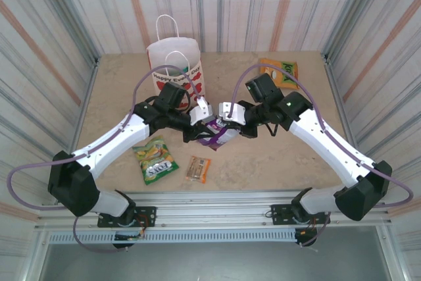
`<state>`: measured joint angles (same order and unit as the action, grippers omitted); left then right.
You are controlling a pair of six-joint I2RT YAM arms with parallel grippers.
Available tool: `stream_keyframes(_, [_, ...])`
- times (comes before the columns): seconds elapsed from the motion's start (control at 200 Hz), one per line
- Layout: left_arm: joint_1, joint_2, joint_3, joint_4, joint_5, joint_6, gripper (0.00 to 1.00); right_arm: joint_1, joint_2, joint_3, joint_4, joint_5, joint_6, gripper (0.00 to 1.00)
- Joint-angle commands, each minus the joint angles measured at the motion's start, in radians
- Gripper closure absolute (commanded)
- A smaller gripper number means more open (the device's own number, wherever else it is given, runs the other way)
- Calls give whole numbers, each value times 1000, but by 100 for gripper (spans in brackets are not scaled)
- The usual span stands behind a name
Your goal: Place the snacks into the paper bag
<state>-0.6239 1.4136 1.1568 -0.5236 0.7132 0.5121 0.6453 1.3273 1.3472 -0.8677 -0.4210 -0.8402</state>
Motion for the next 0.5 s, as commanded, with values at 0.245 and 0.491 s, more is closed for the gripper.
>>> stream_keyframes(0.245, [73,-72,63,84,39,-145,88,-145,-250,-186,393,-116,238,50])
stream_keyframes(0.491, [205,-75,188,285,50,-282,88,-254,-422,-417,700,-183,486,46])
